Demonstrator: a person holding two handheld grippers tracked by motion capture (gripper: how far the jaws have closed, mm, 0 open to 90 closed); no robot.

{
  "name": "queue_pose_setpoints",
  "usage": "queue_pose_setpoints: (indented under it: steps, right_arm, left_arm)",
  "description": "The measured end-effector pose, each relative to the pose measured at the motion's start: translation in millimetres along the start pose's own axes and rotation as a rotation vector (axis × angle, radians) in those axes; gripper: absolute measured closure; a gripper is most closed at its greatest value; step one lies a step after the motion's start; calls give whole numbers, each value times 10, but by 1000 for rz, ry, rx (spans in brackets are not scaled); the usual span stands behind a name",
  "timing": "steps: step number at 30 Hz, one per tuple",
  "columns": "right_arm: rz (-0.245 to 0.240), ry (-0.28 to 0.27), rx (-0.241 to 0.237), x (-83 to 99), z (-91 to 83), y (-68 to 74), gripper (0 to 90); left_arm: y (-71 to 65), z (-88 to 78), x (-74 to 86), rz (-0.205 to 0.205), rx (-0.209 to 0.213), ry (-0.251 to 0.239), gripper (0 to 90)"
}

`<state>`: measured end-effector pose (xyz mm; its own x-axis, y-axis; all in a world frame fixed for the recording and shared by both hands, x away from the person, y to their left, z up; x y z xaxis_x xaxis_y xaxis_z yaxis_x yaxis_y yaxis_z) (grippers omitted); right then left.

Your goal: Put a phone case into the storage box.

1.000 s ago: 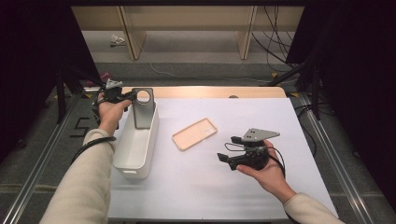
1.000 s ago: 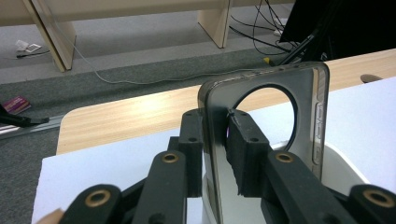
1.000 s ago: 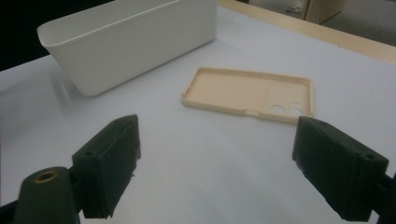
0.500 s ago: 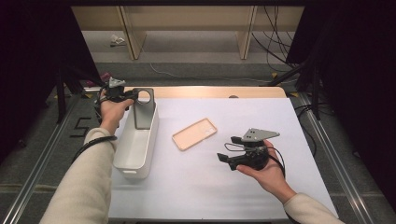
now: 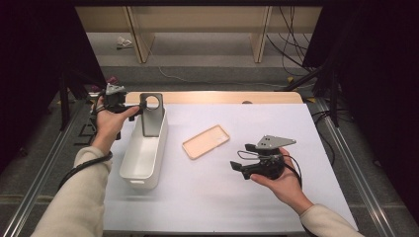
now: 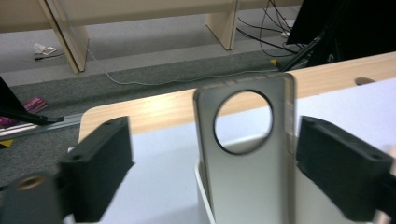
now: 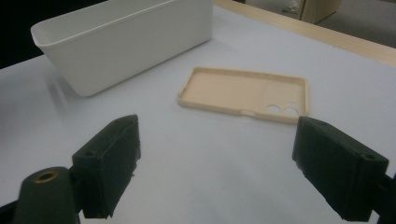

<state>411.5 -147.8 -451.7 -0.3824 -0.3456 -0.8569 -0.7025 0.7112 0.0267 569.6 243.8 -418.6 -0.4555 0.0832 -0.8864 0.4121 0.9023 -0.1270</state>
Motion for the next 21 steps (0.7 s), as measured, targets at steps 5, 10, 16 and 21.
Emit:
queue_pose_setpoints:
  steps: [5,10,16,21]
  right_arm:
    - [5,5,6,8,11,-15,160]
    - [11,6,11,2,20,-20,160]
    - [13,7,12,-3,17,-20,160]
    - [17,4,13,0,21,-34,160]
  left_arm:
    - [-161,-228,98,18,34,-13,0]
    - [-369,-422,263,27,70,-30,0]
    - [-643,-591,410,46,105,-45,3]
    - [-971,-691,564,82,164,-60,22]
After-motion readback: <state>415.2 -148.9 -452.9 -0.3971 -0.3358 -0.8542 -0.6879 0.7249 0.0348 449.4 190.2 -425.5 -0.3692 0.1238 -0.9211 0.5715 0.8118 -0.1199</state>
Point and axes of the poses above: each handheld gripper's, and its own axes: z roughly forward along the jaws, x roughly out of its underside, y roughly to its left, the point moved 7 cm from there along z, roughly forward along the jaws, and after that the axes turned 8 degrees about x, right-handed, at the moved point
